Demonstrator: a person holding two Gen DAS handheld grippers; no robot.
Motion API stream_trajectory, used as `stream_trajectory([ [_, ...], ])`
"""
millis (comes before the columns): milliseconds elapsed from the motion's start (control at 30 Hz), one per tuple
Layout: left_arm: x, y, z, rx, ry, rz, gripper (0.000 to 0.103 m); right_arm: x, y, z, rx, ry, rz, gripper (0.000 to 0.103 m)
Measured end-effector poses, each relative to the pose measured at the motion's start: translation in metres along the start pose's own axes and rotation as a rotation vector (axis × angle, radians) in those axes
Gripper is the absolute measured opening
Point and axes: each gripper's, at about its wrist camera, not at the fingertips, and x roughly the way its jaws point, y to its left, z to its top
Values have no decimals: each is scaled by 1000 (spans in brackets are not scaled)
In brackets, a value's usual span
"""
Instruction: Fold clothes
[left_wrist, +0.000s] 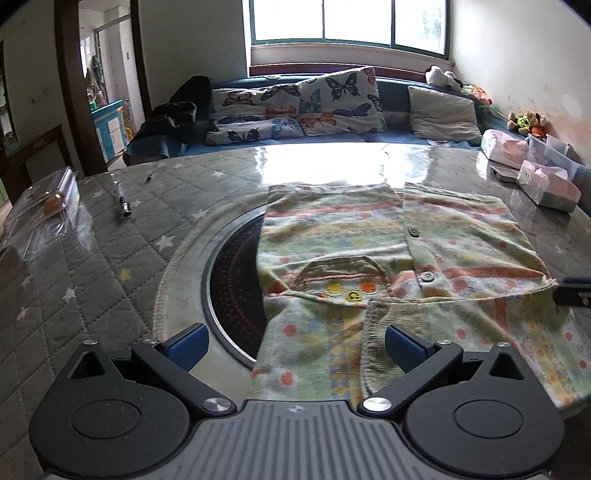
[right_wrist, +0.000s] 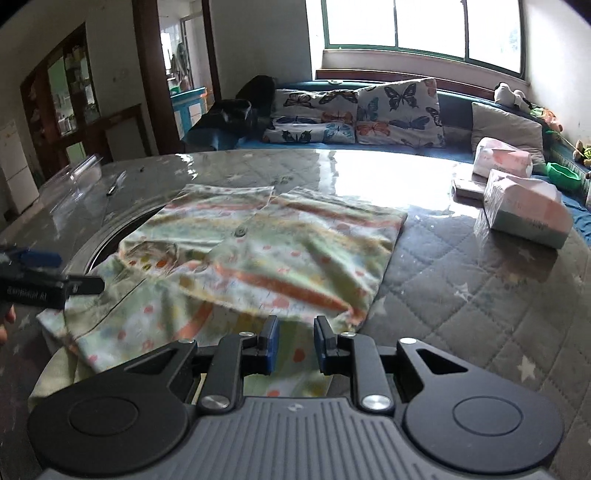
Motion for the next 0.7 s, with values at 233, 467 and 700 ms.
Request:
stream_trajectory([
  [233, 18, -10, 1, 33, 27, 16, 103, 12, -10, 1, 5, 25, -7, 20],
  [467, 24, -11, -4, 54, 36, 30, 103, -11, 3, -6, -83, 32, 25, 20],
  [700, 16, -7, -11, 77, 30, 42, 103, -29, 21, -30, -144, 69, 74, 27],
])
